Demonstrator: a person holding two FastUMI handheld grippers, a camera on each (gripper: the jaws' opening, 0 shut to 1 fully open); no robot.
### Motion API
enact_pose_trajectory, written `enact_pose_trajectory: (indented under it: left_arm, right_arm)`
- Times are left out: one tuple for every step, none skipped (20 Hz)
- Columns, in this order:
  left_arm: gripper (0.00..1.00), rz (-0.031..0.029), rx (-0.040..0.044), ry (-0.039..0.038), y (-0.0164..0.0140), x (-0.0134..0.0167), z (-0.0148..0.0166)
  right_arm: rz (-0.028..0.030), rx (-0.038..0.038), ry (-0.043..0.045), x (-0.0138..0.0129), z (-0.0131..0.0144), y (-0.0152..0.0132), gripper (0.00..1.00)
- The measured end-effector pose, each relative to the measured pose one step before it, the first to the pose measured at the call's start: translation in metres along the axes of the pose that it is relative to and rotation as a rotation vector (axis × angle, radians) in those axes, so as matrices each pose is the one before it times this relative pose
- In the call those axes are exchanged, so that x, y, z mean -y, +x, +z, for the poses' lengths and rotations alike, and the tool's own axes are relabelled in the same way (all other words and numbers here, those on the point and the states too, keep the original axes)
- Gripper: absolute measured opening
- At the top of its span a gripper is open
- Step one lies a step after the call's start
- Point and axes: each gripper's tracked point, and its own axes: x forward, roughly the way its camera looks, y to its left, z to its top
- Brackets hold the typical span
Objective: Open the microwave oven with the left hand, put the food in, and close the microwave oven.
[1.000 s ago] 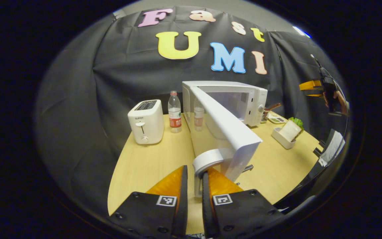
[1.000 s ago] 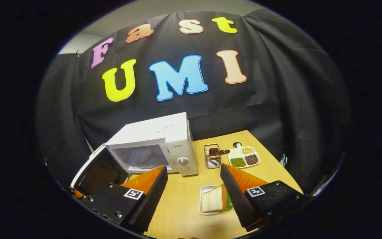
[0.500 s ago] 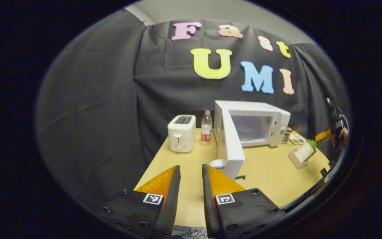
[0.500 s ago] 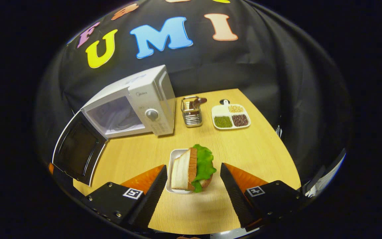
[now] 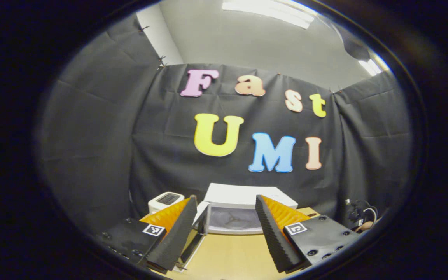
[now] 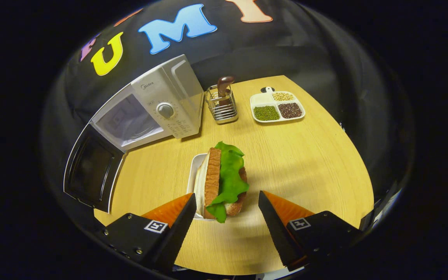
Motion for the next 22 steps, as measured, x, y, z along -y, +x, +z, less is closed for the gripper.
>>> enact_pose_trajectory:
  left_arm:
    - [0.97,-0.01856,-0.00165,-0.00078,0.00767,0.01837,0.00102]
    - [0.97,-0.01732,-0.00411,0.00237,0.00737,0.01634,-0.00030]
    - [0.97,-0.01272,-0.00401,0.00716,0.00476,0.01413,-0.00065]
    - [0.96,-0.00763,-0.00313,0.01104,0.00381,0.00983,0.00143]
    - [0.97,-0.00532,-0.00765,0.01003,0.00340,0.00680,-0.00148]
    - [0.95,-0.00027,-0.00887,0.00796,0.00376,0.00532,0.00016]
    - [0.96,-0.00134,-0.00698,0.00357,0.00334,0.00436,0.00156]
    - [0.96,0.00270,-0.00508,0.00062,0.00407,0.00333,0.00272]
    - [0.96,0.00232,-0.00469,-0.00318,0.00428,0.00242,0.00196]
    - [0.96,0.00520,-0.00385,-0.00471,0.00303,0.00075,0.00239]
    - [0.96,0.00377,-0.00452,-0.00268,0.00217,0.00177,0.00244]
    - [0.96,0.00273,0.00066,0.00305,0.00168,0.00056,0.00300]
    - [0.96,0.00397,0.00299,0.00602,0.00034,-0.00043,0.00289]
    - [0.96,0.00094,0.00040,0.00293,0.00033,-0.00044,0.00290]
    - [0.96,-0.00161,0.00068,0.00080,0.00018,-0.00097,0.00083]
    - [0.96,-0.00071,0.00491,0.00213,-0.00066,-0.00196,0.00425]
    - [0.96,0.00137,0.00536,0.00225,-0.00006,-0.00446,0.00252]
    - [0.96,0.00364,0.00289,0.00235,0.00048,-0.00630,0.00261]
    - [0.96,0.01442,0.00969,-0.00046,-0.00102,-0.01113,0.00474]
    - [0.96,-0.00620,0.01821,-0.01007,0.00093,-0.00698,0.00946]
    - [0.97,-0.01193,0.00655,-0.01268,0.00093,-0.00454,0.00580]
    - [0.96,-0.00435,0.00325,-0.00387,0.00042,-0.01067,0.00712]
  right_arm:
    - [0.01954,-0.01143,0.01023,-0.00361,-0.00151,0.00431,0.97]
    - [0.01484,-0.00736,0.00910,-0.00165,-0.00044,0.00219,0.88]
    - [0.01709,-0.00419,0.01015,-0.00283,-0.00083,0.00176,0.73]
    - [0.02177,-0.00186,0.01365,-0.00521,0.00627,-0.01527,0.61]
    - [0.01741,-0.00587,0.00610,0.00024,-0.00400,0.01008,0.49]
    - [0.01519,-0.00624,-0.01914,-0.00046,-0.00080,0.00054,0.29]
    - [0.00768,0.01026,0.00427,0.00000,0.00313,-0.00096,0.27]
    - [0.01789,-0.00012,-0.00967,-0.00377,0.00142,-0.00105,0.14]
    - [0.02086,0.00510,-0.00634,-0.00476,0.00008,-0.00268,0.15]
    - [0.02410,0.01211,-0.00613,-0.00497,0.00493,-0.00301,0.15]
    - [0.01744,0.01132,-0.01237,-0.00350,0.00175,-0.00320,0.14]
    - [0.02939,0.01405,-0.00265,-0.00725,0.00484,-0.00378,0.14]
    - [0.02855,0.01448,0.01155,-0.00823,0.00534,-0.00212,0.15]
    - [0.02203,0.01320,0.00920,-0.00838,0.00562,-0.00256,0.15]
    - [0.01684,0.01443,0.00584,-0.00818,0.00528,-0.00218,0.15]
    - [0.01522,0.01731,0.00665,-0.00886,0.00699,-0.00205,0.15]
    - [0.02577,0.01718,0.01595,-0.01262,0.00542,-0.00144,0.15]
    - [0.03866,0.01611,0.02743,-0.01566,0.00504,0.00063,0.15]
    - [0.04441,0.01824,0.03242,-0.01826,0.00334,0.00149,0.15]
    - [0.04285,0.01711,0.02947,-0.01688,0.00302,0.00366,0.14]
    - [0.02953,0.01664,0.02607,-0.01503,0.00056,0.00564,0.14]
    - [0.01886,0.01703,0.01783,-0.01458,-0.00023,0.00654,0.14]
